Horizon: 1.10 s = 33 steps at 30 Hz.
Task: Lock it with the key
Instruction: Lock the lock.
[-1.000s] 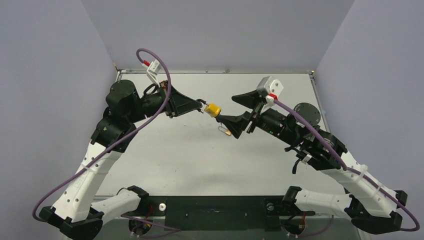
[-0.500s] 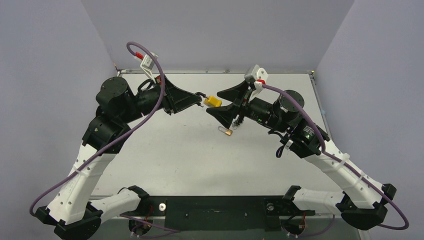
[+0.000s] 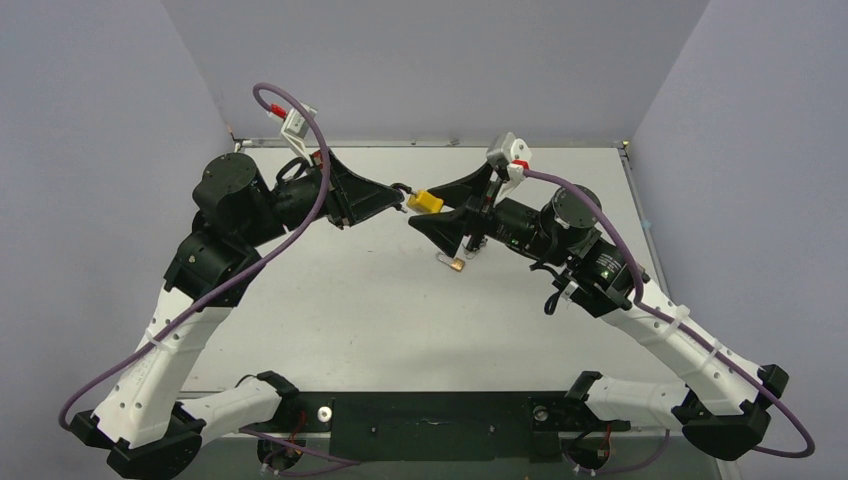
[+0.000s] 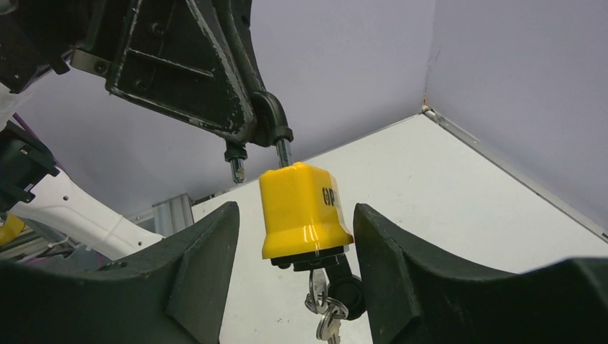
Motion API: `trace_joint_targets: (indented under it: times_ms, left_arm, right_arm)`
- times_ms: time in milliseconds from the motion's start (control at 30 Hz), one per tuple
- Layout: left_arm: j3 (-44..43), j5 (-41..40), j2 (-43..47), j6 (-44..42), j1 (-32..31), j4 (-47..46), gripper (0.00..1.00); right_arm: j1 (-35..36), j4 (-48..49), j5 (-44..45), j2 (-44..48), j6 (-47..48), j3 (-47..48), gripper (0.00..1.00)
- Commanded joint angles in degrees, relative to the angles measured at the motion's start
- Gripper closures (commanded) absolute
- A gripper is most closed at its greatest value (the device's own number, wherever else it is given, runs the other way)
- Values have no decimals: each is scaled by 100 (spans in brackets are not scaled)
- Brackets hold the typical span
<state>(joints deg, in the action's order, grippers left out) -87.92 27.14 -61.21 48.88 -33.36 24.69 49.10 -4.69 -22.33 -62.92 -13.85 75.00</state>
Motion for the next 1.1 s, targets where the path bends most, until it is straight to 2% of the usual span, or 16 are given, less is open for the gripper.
trace_joint_targets:
  times_ms: [0, 433, 500, 533, 600, 733, 900, 1067]
  left_arm:
    - [-445, -113, 67, 67, -50, -441, 100]
    - [-374, -111, 58, 43, -101, -430, 100]
    - [-316, -59, 71, 27, -108, -462, 100]
    - [-288, -17, 73, 8, -108, -482, 100]
    - [-186, 2, 148, -78, -109, -459, 100]
    - [7, 210, 225, -393, -104, -257, 100]
    - [132, 731, 302, -891, -109, 20, 73]
    - [104, 1076, 314, -1438, -109, 430, 64]
  right_arm:
    - [-31, 555, 54, 108, -89, -97, 46]
    - [-35, 1461, 38, 343, -737, -577, 70]
    - [-37, 1581, 4, 394, -899, -625, 78]
    - [-35, 1610, -16, 423, -1001, -635, 89]
    - [-33, 1597, -129, 445, -1157, -614, 100]
    - [-44, 1259, -380, 493, -1354, -536, 100]
    - [-112, 1029, -854, 663, -1667, -684, 100]
    - [-297, 947, -1496, 828, -1864, -869, 100]
